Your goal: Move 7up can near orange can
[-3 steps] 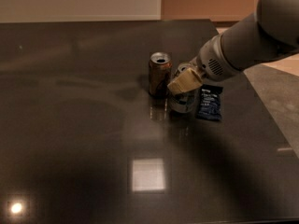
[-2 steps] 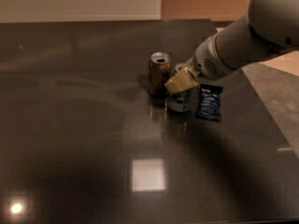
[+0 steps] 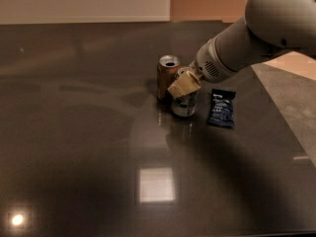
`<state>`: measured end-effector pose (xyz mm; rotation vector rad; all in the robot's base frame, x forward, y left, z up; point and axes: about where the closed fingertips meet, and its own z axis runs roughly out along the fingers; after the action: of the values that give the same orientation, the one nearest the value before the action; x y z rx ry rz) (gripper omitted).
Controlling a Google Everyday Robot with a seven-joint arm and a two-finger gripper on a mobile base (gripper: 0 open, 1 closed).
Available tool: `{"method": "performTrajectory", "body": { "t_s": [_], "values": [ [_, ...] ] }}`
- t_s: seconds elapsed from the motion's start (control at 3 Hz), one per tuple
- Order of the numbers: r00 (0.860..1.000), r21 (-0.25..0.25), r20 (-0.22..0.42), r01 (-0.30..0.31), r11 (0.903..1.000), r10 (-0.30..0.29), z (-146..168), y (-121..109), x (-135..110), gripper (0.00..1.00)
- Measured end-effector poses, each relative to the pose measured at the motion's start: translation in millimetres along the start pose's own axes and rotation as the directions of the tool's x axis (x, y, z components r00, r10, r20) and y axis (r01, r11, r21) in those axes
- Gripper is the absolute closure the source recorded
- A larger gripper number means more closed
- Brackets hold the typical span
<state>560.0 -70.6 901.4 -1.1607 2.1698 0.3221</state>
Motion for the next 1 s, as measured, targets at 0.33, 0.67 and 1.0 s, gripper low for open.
{"method": "performTrajectory", "body": {
  "t_s": [0.33,0.67,1.0],
  "values": [
    [1.000,0.010,-0.019,0.017,0.9998,-0.017,5.3,-1.9,0.8,0.36],
    [0.999,0.016,-0.030,0.030,0.9994,-0.030,7.9,-3.2,1.9,0.13],
    [0.999,0.021,-0.032,0.044,0.9988,-0.044,8.3,-4.1,3.1,0.00]
  ]
}}
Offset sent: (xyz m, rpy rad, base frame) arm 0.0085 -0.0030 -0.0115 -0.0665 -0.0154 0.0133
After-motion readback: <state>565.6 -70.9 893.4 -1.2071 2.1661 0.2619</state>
